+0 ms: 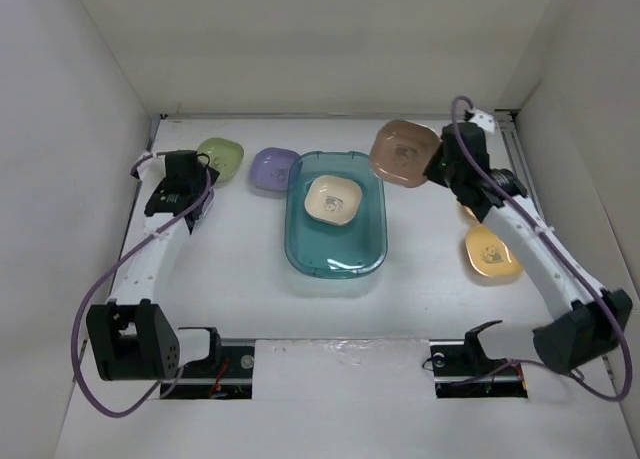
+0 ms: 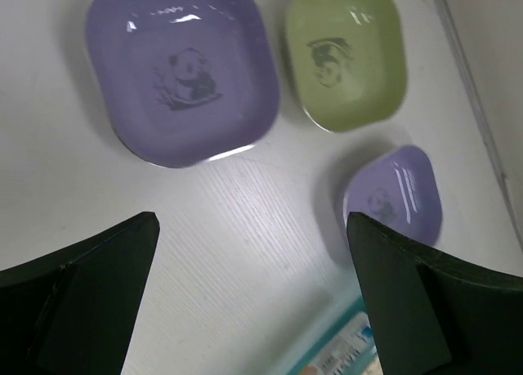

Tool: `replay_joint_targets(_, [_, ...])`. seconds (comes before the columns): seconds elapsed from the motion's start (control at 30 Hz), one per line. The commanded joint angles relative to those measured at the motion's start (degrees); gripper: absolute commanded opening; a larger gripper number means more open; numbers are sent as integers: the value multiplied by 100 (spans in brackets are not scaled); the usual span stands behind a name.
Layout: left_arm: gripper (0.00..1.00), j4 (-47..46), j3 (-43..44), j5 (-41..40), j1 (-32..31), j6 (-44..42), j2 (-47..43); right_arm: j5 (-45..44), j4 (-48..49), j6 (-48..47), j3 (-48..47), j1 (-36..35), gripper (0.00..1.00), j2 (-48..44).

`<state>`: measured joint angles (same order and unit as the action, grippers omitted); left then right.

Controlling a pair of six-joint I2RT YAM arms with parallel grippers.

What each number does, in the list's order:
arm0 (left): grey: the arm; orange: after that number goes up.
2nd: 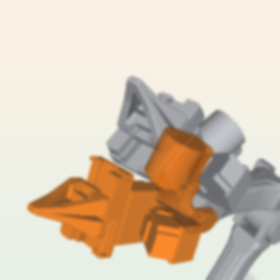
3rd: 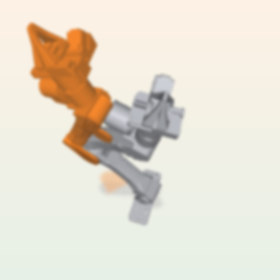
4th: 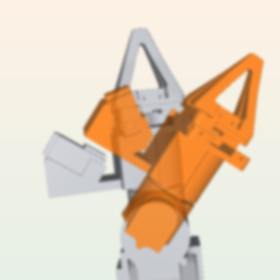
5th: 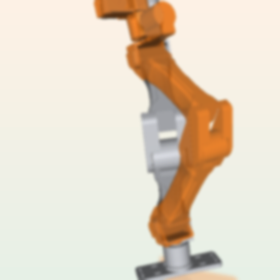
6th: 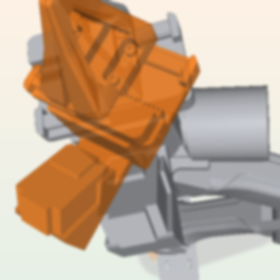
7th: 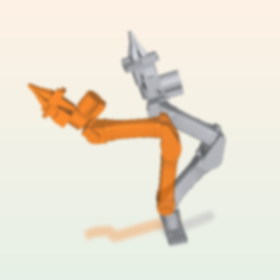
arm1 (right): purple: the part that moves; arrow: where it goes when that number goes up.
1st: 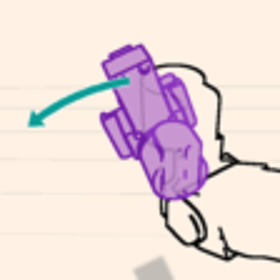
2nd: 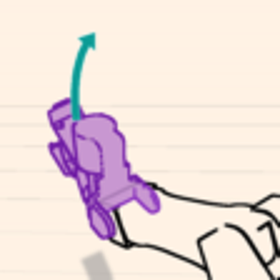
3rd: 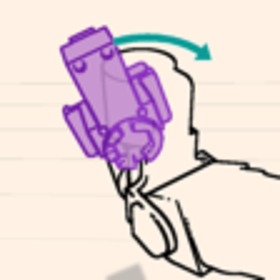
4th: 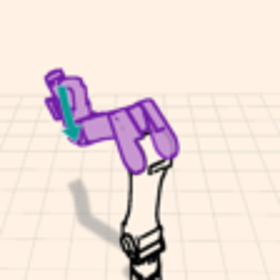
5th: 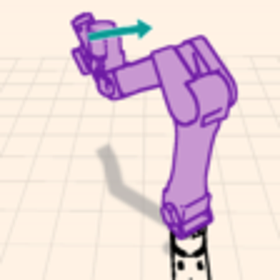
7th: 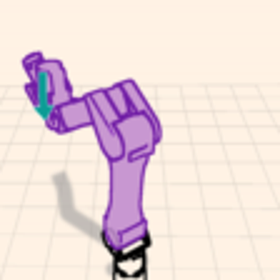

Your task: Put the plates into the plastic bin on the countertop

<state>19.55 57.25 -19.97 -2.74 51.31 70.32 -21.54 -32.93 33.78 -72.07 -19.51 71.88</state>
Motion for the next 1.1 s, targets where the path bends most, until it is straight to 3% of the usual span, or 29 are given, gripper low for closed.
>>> replay_joint_targets(0.0, [100,39,30,-181,222,63,314,273,268,-21,-394,-412,0,966])
replay_joint_targets(0.17, [100,804,646,-438,572,257,834,519,656,155,-1105,-1054,0,2092])
replay_joint_targets(0.33, [100,778,418,-209,1205,152,596,730,726,497,-1678,-1248,0,3190])
replay_joint_targets(0.57, [100,972,76,-376,1338,90,280,730,1121,1050,-1380,-1248,0,3368])
replay_joint_targets(0.6, [100,885,-90,-376,1338,90,280,730,1122,1052,-1319,-1248,3,3368])
replay_joint_targets(0.67, [100,814,-240,-376,1338,143,227,826,1183,1052,-1318,-1301,40,3368])
replay_joint_targets(0.73, [100,743,-433,-254,1338,203,280,949,1306,999,-1379,-1388,66,3368])
replay_joint_targets(0.77, [100,665,-495,-253,1338,204,341,950,1306,999,-1380,-1441,71,3368])
replay_joint_targets(1.07, [100,-117,-917,-43,1530,538,991,836,1631,200,-1275,-1977,75,2139])
